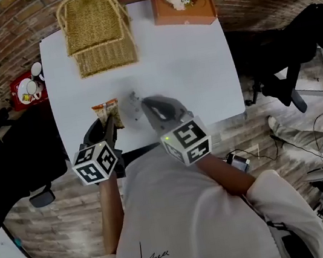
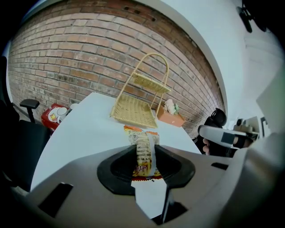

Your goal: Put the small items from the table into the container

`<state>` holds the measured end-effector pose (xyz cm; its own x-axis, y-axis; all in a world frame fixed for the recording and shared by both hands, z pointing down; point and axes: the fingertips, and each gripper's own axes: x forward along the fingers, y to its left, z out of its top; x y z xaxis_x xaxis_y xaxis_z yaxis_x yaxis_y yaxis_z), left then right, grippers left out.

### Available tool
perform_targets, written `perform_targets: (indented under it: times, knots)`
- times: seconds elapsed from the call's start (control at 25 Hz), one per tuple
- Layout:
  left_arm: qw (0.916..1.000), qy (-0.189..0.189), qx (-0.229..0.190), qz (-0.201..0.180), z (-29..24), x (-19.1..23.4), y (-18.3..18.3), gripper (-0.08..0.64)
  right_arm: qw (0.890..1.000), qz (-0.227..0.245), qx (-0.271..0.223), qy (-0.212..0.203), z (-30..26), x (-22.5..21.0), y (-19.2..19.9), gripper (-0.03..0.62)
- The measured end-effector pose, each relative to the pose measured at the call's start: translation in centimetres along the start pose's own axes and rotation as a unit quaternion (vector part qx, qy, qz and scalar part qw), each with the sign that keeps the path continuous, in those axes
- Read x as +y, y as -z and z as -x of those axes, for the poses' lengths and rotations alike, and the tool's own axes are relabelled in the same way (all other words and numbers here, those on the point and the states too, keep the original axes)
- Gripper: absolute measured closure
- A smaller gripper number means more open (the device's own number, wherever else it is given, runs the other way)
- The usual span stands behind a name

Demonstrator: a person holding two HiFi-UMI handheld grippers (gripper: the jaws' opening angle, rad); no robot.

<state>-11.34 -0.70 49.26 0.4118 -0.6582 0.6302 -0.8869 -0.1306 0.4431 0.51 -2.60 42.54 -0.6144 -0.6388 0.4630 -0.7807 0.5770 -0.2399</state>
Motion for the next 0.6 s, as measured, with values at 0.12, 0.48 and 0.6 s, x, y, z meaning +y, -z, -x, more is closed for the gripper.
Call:
perform_targets:
  times: [0.12, 0.48, 0.6]
  knots:
    - [0.9999, 0.005, -0.013, -0.005, 0.4, -0.6, -1.2, 0.429, 1.000, 0.006, -0.002, -0.002, 0.0, 0.1, -0.2, 0.571]
    - [0.9987, 0.027, -0.042, -0.010, 0.7, -2.9, -3.8, 0.430, 1.000, 0.006, -0.015, 0.013, 0.9, -0.9, -0.8, 0.571]
    - [0.9979, 0.035, -0.052, -0.012, 0.9, -3.6, -4.8, 0.430, 1.000, 0.003, -0.017, 0.012, 0.9, -0.8, -1.0, 0.571]
